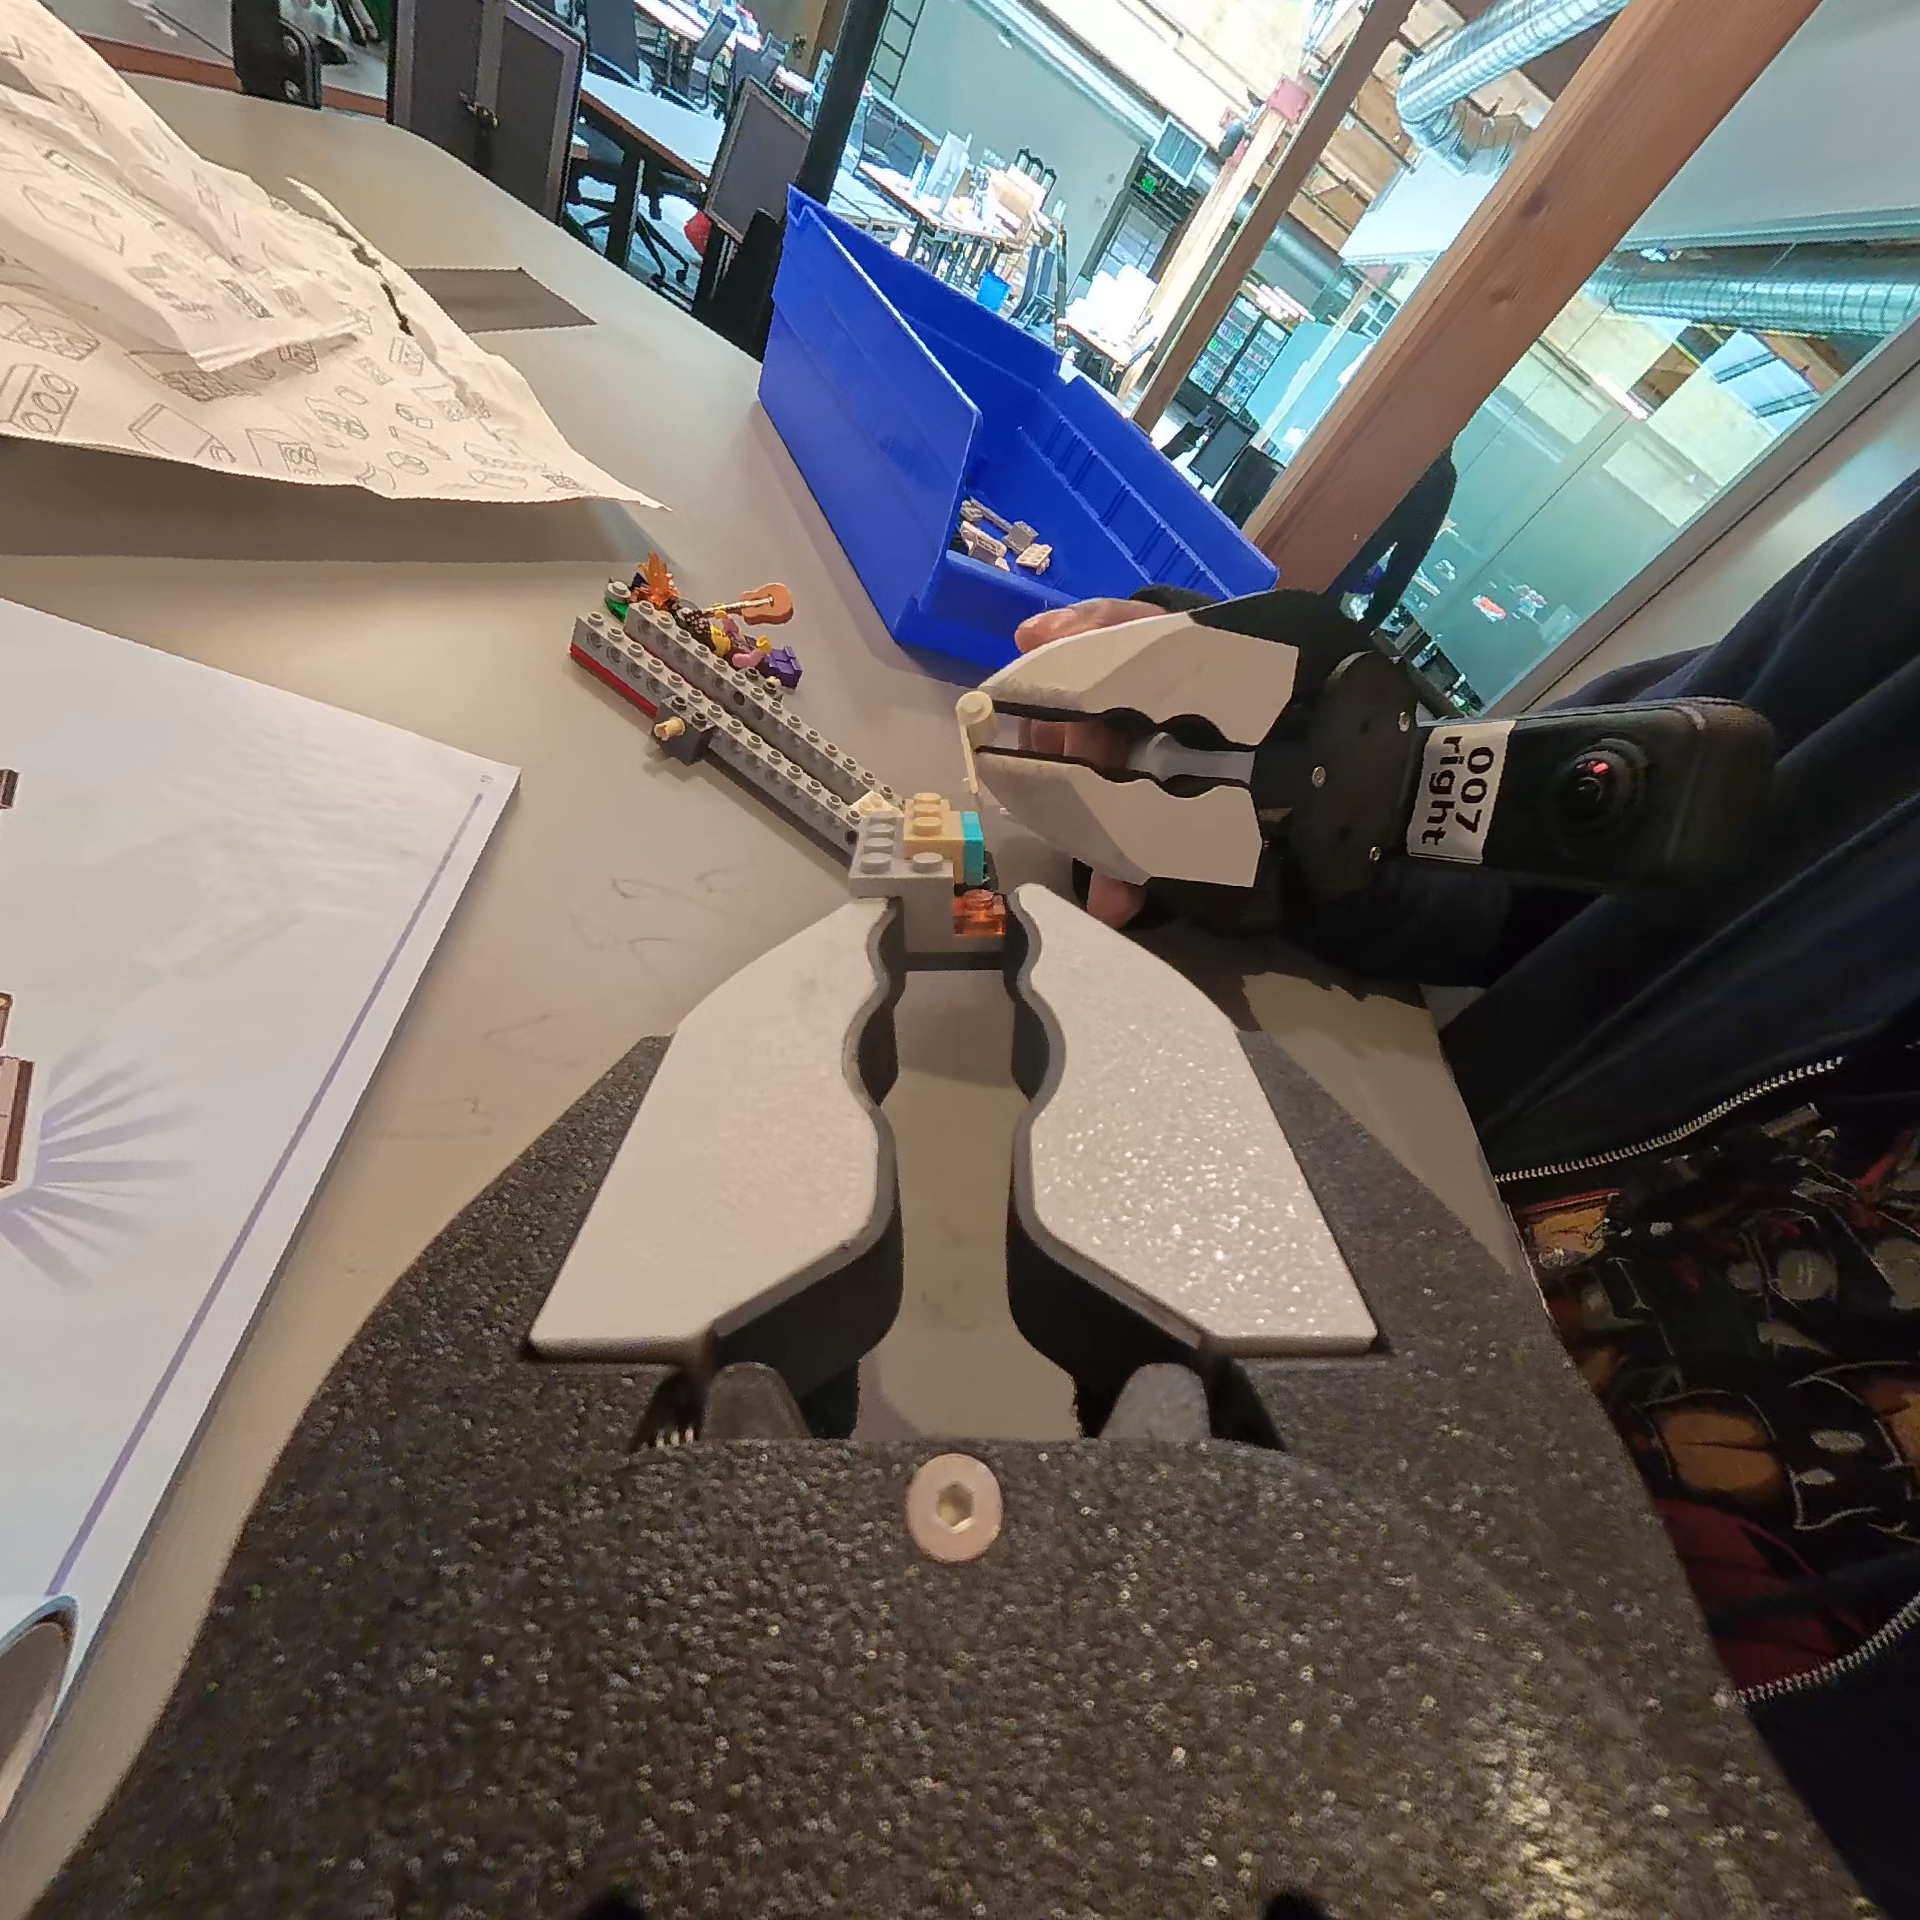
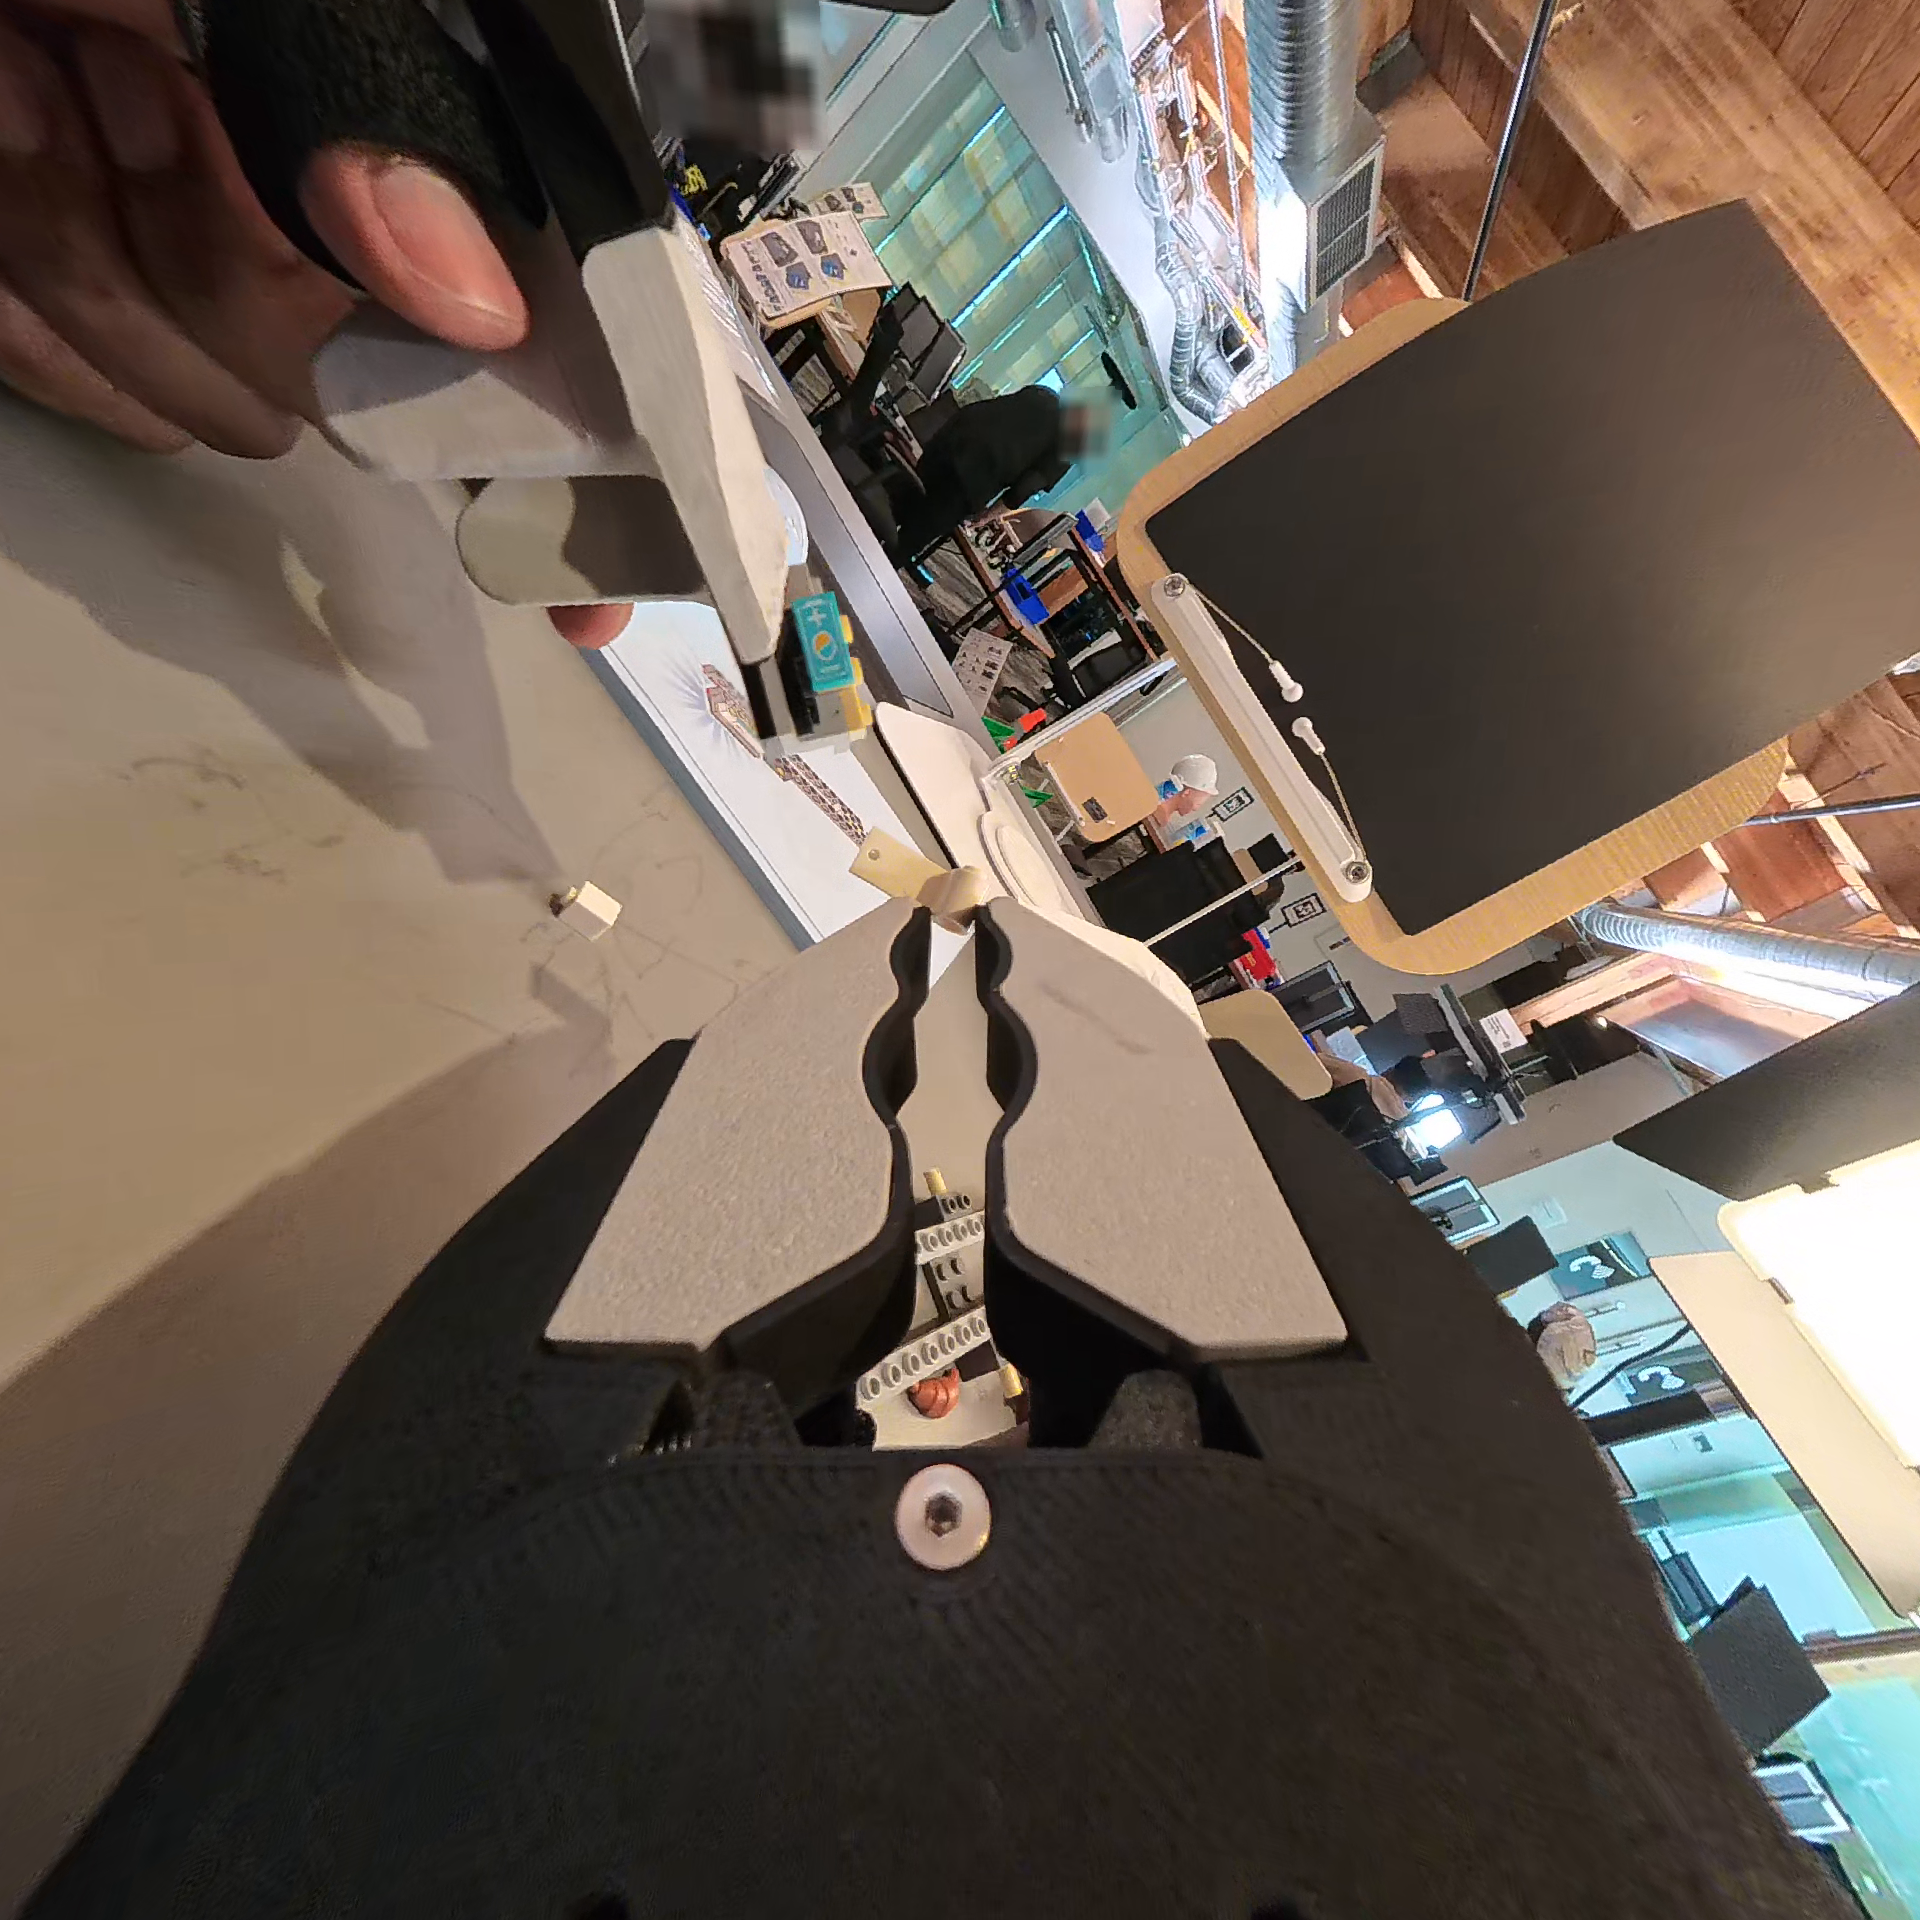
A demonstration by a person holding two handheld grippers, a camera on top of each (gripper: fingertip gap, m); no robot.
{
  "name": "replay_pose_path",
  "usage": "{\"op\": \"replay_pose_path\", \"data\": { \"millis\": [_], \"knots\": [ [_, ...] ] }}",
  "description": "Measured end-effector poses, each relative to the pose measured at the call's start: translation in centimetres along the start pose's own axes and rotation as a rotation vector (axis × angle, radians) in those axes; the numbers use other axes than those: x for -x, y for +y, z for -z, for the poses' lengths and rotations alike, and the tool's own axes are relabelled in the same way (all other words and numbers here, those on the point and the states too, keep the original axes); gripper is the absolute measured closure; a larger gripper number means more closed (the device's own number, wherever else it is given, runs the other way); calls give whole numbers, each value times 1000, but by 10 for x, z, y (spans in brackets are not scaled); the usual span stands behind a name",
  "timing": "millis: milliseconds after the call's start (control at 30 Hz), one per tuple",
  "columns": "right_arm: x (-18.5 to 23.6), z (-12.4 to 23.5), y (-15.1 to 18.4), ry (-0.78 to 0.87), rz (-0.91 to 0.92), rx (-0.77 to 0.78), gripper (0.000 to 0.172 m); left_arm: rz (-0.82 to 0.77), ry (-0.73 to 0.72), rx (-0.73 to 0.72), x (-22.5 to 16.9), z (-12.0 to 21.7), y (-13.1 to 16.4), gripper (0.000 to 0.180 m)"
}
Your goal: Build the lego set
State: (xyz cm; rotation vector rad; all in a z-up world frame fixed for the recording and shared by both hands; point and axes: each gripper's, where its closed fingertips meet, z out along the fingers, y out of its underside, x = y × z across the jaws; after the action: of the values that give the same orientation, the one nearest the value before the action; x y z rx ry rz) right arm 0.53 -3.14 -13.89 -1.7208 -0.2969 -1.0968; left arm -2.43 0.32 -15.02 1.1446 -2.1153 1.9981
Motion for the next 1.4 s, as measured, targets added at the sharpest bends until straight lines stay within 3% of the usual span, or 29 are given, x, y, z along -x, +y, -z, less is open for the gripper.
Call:
{"op": "replay_pose_path", "data": {
  "millis": [1300,1400],
  "knots": [
    [2,1,0,-5,18,-4,164,5,2,-3,0,-1,0,163],
    [0,2,0,-24,-57,-15,164,3,2,-7,1,0,0,163]
  ]
}}
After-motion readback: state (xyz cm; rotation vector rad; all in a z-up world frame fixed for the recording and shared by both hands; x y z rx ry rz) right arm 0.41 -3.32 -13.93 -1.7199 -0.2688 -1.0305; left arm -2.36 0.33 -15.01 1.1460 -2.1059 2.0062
